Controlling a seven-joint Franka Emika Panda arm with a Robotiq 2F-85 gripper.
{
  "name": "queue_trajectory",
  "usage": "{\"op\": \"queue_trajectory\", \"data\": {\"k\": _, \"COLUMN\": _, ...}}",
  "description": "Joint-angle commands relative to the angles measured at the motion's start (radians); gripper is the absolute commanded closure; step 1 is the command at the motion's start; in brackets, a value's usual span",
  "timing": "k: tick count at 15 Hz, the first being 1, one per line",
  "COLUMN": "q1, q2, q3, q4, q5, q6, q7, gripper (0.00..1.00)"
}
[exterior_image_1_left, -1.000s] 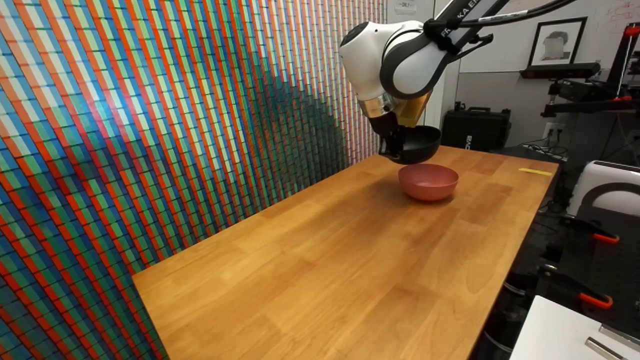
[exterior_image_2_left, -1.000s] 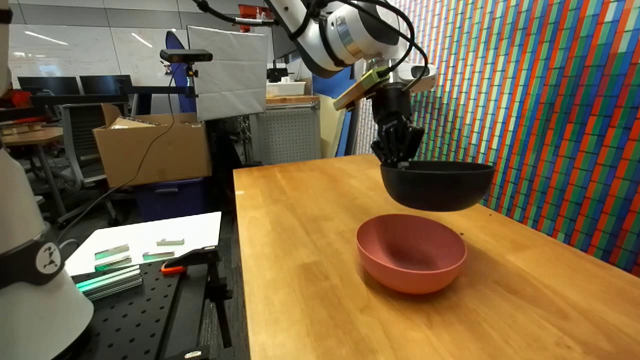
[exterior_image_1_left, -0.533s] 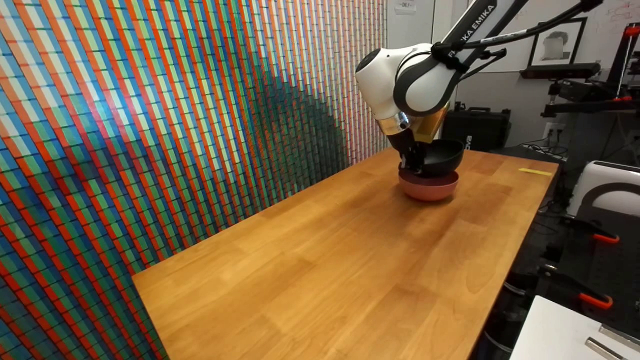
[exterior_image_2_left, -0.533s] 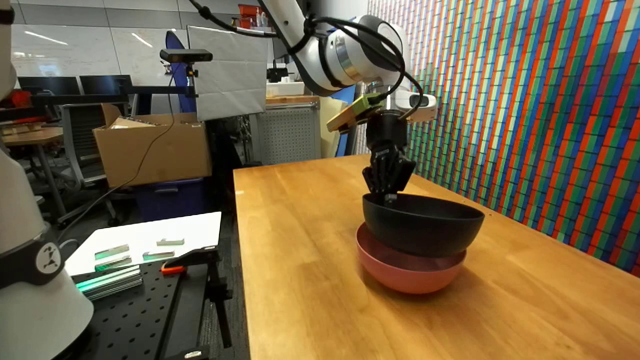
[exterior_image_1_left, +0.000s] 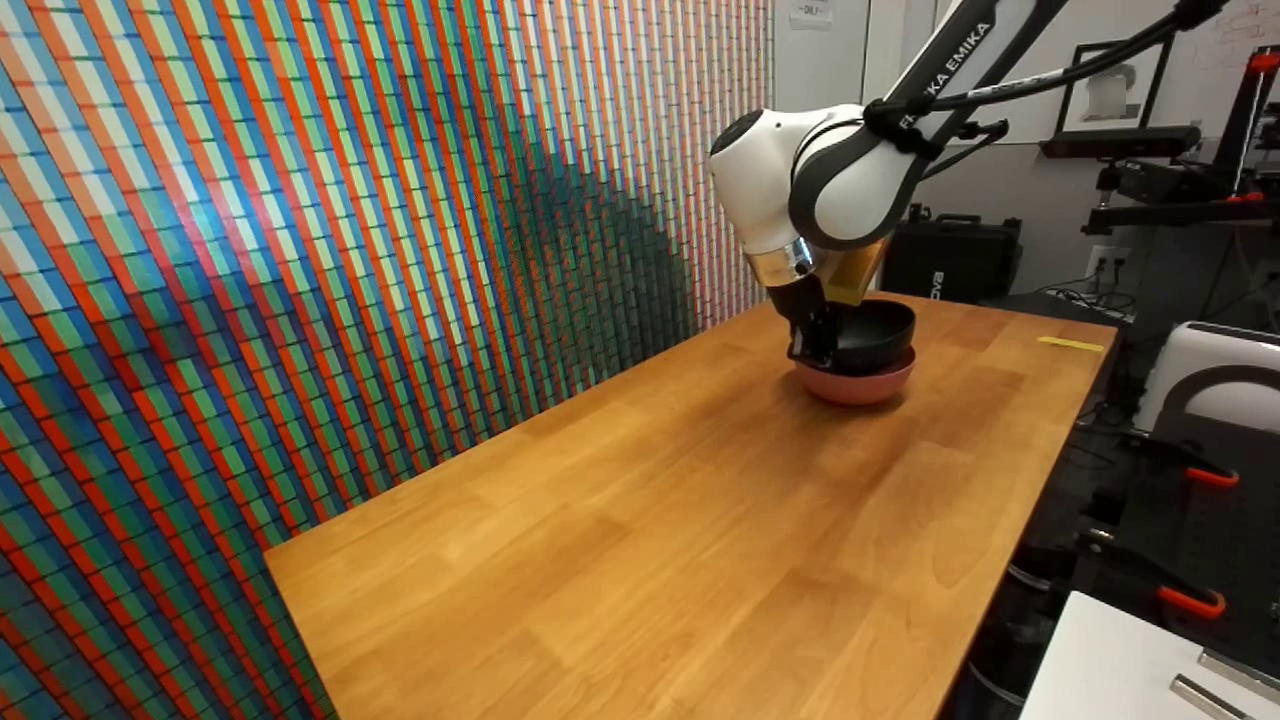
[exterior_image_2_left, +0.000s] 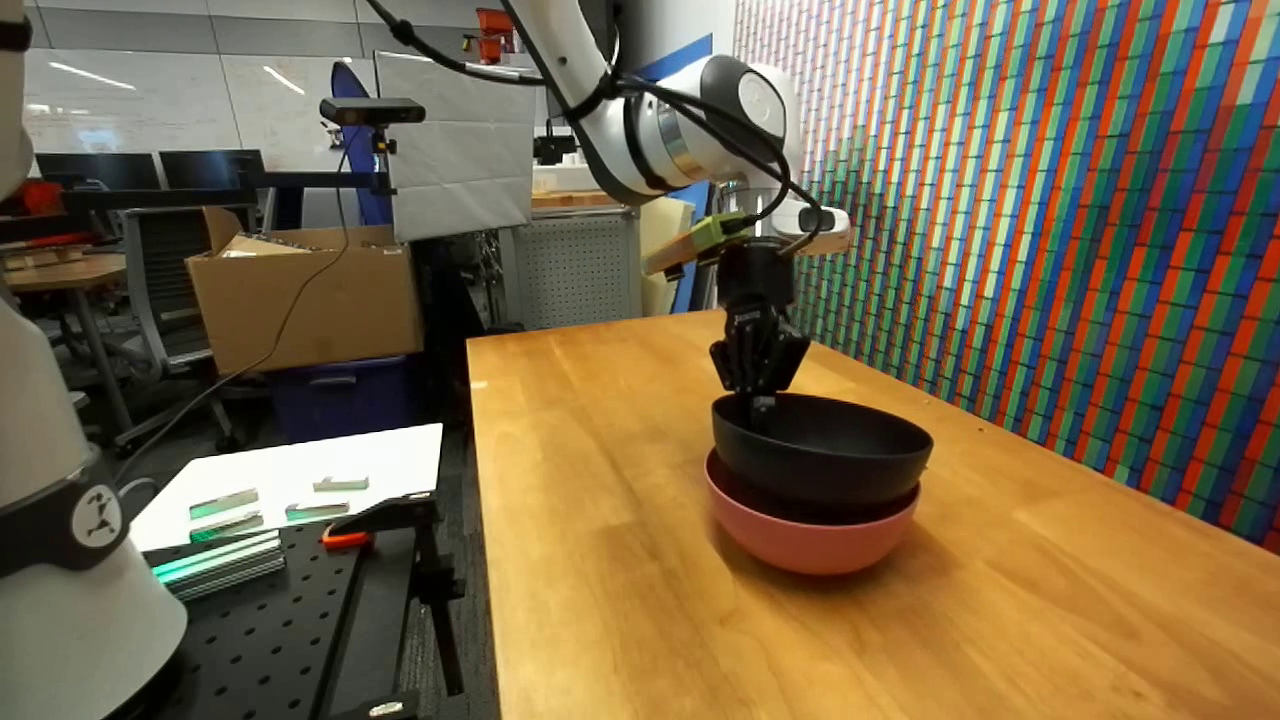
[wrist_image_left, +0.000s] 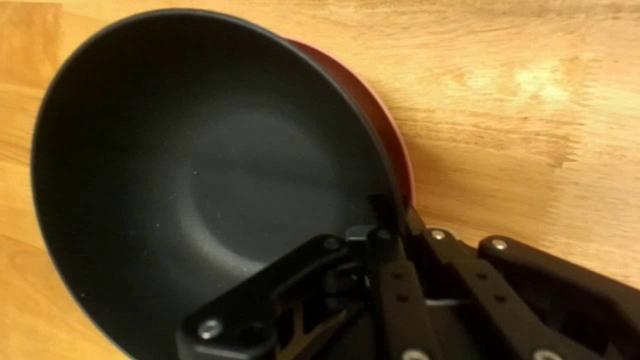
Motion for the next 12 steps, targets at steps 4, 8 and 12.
{"op": "queue_trajectory", "data": {"k": 4, "q1": -0.003, "q2": -0.044, "q3": 0.003, "q4": -0.035, "q5": 0.011, "q6": 0.037, "q7": 0.003, "gripper": 0.51}}
{"op": "queue_trajectory", "data": {"k": 8, "q1": 0.007, "q2": -0.115, "q3": 0.002, "q4": -0.035, "q5": -0.017, "q6": 0.024, "q7": 0.012, "gripper": 0.2}}
{"op": "queue_trajectory", "data": {"k": 12, "q1": 0.01, "q2": -0.2, "q3": 0.014, "q4": -0.029, "q5": -0.044, "q6": 0.013, "q7": 0.01, "gripper": 0.0}}
